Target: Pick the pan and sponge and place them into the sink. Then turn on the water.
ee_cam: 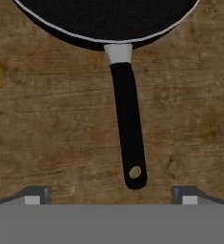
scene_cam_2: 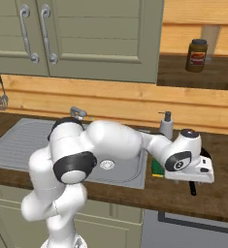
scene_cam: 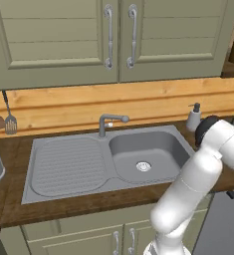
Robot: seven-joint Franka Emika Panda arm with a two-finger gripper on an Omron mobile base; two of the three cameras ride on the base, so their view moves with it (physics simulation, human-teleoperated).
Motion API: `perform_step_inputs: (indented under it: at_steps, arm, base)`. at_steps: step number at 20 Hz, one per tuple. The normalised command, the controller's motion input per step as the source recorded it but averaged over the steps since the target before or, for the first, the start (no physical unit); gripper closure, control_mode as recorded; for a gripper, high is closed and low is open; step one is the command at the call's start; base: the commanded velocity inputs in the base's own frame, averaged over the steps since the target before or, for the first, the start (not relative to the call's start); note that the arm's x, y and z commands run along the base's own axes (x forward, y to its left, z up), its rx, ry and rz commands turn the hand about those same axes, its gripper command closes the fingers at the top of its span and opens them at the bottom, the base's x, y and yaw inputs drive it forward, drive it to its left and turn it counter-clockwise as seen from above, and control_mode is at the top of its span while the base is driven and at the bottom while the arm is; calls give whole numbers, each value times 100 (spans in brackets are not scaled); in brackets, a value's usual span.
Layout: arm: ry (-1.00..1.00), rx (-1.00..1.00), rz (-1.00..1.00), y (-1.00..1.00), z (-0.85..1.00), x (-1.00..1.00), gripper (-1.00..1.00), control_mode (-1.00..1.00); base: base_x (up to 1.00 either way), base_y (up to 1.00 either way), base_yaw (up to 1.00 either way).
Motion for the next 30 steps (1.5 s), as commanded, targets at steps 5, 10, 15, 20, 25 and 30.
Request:
perform_step_inputs:
  at_steps: [5,10,15,20,25,30]
  arm:
    - [0,11,10,-46,-19,33,-100,-100]
    - [0,8,9,-40,-8,27,-100,-100]
    - [0,1,1,-7,-37,21,-100,-100]
    - [0,-3,0,10,-66,13,-100,-100]
    - [-1,-5,0,34,-70,0,100,-100]
    - [-10,0,0,60,-58,0,100,-100]
  base:
    - [0,0,0]
    - [0,0,0]
    - [0,0,0]
    - [0,0,0]
    - [0,0,0]
    - [0,0,0]
